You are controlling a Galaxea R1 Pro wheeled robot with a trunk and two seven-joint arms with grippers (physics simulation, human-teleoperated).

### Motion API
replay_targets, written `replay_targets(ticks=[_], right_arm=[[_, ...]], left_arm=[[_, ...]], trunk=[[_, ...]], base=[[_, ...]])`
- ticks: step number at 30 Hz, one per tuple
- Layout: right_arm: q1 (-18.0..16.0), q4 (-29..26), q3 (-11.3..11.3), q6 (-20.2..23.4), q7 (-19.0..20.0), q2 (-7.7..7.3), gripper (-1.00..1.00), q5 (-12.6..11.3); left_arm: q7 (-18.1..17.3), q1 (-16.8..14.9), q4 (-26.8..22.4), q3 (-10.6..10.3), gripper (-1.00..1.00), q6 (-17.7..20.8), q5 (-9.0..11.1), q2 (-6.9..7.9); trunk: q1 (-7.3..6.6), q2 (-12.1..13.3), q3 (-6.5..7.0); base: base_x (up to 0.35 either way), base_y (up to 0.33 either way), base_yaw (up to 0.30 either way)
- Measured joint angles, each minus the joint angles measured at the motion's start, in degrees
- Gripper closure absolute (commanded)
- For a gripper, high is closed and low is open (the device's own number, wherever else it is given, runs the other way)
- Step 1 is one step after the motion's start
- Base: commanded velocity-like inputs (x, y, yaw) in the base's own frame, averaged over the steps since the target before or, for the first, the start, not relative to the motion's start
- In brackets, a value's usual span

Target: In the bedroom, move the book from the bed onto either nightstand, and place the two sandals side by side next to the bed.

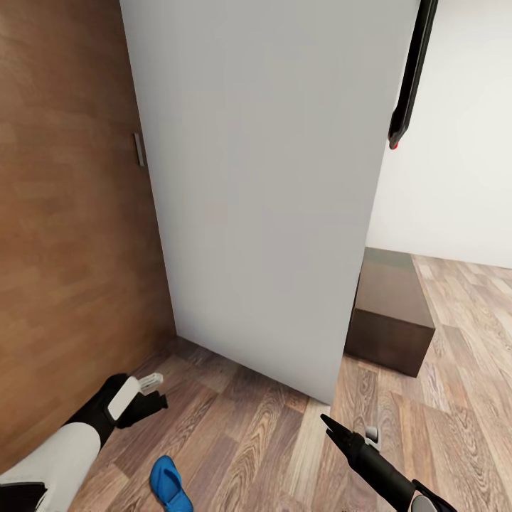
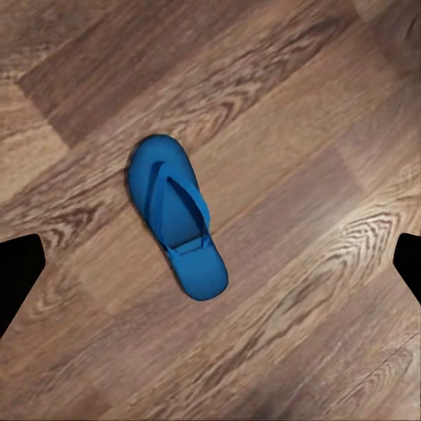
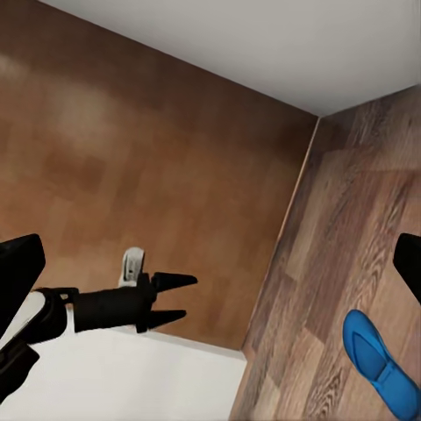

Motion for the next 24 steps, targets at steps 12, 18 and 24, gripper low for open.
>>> replay_targets(ticks=[12, 18, 24], right_arm=[[0.0, 0.0, -0.2, 0.0, 0.0, -0.04, -1.00, 0.0], [0.0, 0.0, -0.2, 0.0, 0.0, -0.04, -1.00, 0.0], [0.0, 0.0, -0.2, 0.0, 0.0, -0.04, -1.00, 0.0]], left_arm=[[-6.2, -2.0, -1.9, -7.9, -1.00, 0.8, -5.7, 0.34], [-16.5, -2.5, -2.8, -15.1, -1.00, 0.4, -14.3, 1.62], [-27.9, -3.1, -3.1, -18.4, -1.00, 0.1, -26.9, 2.60]], trunk=[[0.90, -1.3, -2.53], [1.05, -1.4, -3.86], [1.21, -1.5, -5.19]], base=[[0.000, 0.000, 0.000], [0.000, 0.000, 0.000], [0.000, 0.000, 0.000]])
